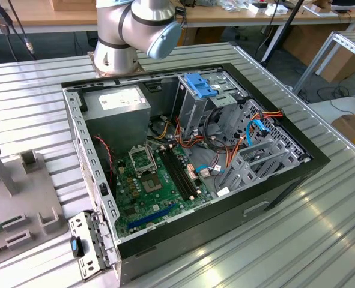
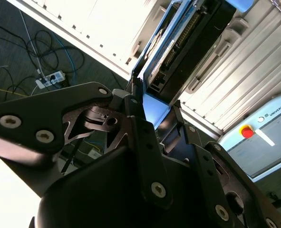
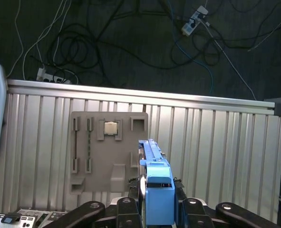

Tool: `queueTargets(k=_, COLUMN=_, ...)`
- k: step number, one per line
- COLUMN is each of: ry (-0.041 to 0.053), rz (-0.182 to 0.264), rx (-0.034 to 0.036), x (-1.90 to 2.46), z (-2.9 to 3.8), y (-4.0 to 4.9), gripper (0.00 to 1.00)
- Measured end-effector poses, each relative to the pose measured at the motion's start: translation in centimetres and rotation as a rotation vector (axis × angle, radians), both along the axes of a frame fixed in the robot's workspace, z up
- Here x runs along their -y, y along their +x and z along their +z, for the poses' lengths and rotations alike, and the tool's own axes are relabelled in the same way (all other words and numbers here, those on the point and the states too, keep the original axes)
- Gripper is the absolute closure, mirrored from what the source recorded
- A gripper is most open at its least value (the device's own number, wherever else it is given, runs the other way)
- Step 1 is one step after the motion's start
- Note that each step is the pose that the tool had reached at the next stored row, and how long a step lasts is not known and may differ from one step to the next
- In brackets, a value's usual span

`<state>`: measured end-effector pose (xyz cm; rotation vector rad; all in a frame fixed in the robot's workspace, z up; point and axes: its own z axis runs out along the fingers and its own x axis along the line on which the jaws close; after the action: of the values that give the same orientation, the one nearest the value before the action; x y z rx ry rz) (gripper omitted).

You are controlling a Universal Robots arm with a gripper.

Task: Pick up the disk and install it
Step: 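Pick up the disk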

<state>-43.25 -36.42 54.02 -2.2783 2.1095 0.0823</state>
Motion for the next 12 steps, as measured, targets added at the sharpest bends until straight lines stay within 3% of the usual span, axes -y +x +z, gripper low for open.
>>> queueTargets(k=12, ry=0.0000, rz=0.000, rx=0.0000, x=0.00, z=0.00, y=0.79, gripper=0.63)
